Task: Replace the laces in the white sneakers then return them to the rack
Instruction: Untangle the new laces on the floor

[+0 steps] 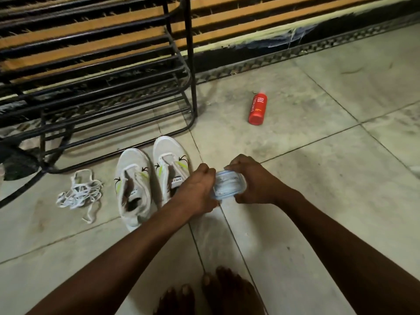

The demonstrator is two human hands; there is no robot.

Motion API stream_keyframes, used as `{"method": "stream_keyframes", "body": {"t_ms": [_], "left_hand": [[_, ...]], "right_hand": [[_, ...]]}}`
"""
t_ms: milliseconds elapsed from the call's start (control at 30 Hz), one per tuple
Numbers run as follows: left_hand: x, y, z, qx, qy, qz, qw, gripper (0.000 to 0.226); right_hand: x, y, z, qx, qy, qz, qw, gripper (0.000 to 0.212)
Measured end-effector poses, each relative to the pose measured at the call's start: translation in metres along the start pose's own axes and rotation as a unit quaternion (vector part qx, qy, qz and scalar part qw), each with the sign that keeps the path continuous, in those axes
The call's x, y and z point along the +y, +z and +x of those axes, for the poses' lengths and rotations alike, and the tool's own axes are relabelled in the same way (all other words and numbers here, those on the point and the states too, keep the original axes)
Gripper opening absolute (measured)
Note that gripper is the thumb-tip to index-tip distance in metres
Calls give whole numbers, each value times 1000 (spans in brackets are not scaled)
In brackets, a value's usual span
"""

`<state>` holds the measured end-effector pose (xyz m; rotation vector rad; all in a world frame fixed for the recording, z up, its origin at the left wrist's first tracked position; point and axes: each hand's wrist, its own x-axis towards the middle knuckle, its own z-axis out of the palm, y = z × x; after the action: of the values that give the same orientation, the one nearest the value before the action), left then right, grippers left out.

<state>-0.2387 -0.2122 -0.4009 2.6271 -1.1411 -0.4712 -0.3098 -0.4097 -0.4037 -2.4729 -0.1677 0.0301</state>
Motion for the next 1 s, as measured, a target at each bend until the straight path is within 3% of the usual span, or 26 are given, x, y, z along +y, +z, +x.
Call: {"method": "stream_keyframes", "body": {"t_ms": [133,267,367,567,800,1000], "left_hand": [[1,10,11,-16,-39,-4,999,62],[0,24,21,-25,-34,21,999,50],[-1,32,22,-19,-52,-23,998,46],[-4,39,23,19,-64,-83,994,50],[-2,35,37,-9,-82,-76,994,58],[-3,29,44,-46,-93,-81,991,60]], "right_hand": [[2,7,7,-38,44,-62,996,68],[7,11,9,-67,58,-90,992,65],[11,15,6,-75,49,-66,994,54],[23,17,6,-63,53,-35,996,45],[30,18,5,-71,73,-44,994,36],[35,14,2,-49,104,-16,993,48]]}}
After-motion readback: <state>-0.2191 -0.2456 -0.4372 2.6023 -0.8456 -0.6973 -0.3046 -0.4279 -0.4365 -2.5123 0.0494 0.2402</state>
